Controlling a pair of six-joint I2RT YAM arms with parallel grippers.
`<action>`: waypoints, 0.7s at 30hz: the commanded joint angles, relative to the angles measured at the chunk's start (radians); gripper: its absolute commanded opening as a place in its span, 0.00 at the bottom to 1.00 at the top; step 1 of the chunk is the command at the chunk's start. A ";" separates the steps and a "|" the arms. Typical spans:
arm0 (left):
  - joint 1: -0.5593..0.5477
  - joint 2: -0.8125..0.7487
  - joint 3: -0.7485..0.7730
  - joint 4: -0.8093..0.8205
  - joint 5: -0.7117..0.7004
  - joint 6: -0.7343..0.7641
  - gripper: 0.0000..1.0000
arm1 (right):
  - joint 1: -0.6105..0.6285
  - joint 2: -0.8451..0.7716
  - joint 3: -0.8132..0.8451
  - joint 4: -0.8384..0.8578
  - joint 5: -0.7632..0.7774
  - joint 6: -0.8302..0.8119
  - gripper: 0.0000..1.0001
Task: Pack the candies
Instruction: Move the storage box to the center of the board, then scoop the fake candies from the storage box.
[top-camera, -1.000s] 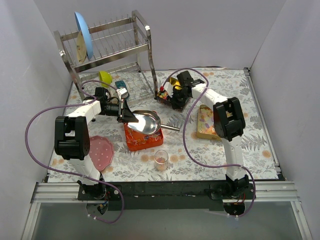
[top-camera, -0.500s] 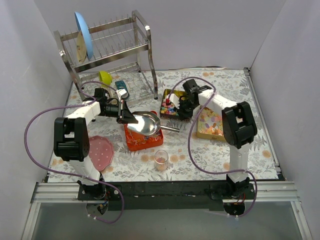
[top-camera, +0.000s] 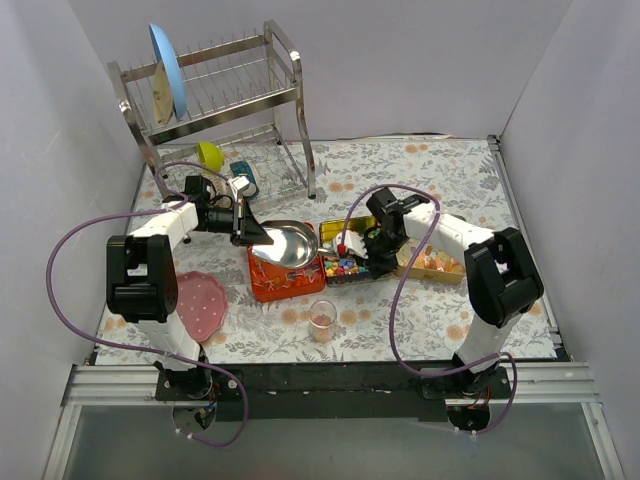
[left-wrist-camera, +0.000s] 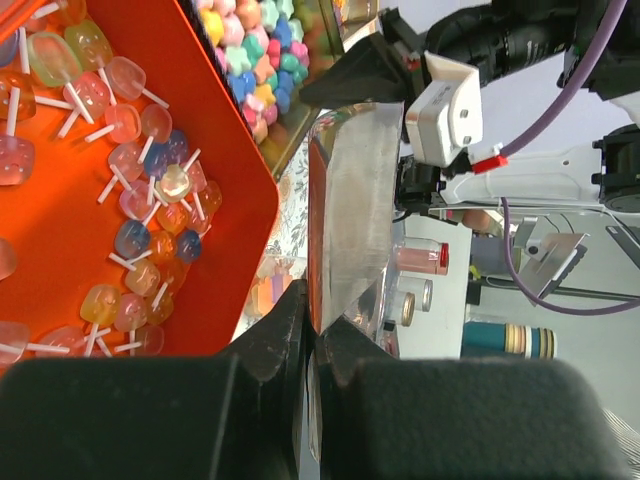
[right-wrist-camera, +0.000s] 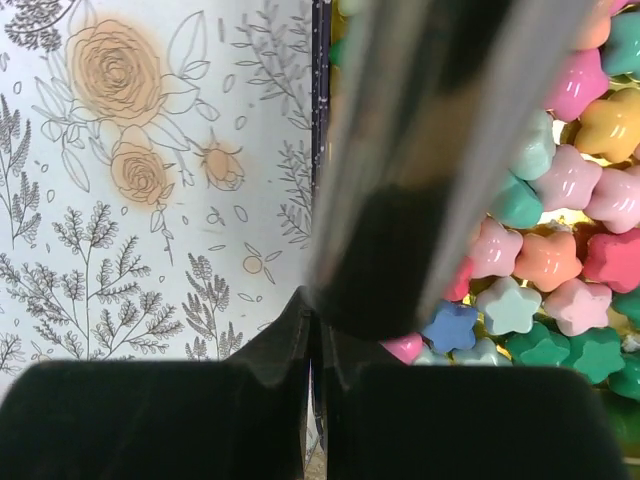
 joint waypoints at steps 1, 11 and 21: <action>0.006 -0.021 0.050 0.017 0.065 -0.005 0.00 | 0.017 -0.054 0.008 -0.007 -0.007 -0.018 0.25; 0.006 -0.015 0.032 0.037 0.063 -0.018 0.00 | -0.136 -0.093 0.352 -0.293 -0.171 0.111 0.68; 0.006 0.000 -0.005 0.155 0.198 -0.179 0.00 | -0.070 -0.246 0.225 0.078 -0.309 0.198 0.69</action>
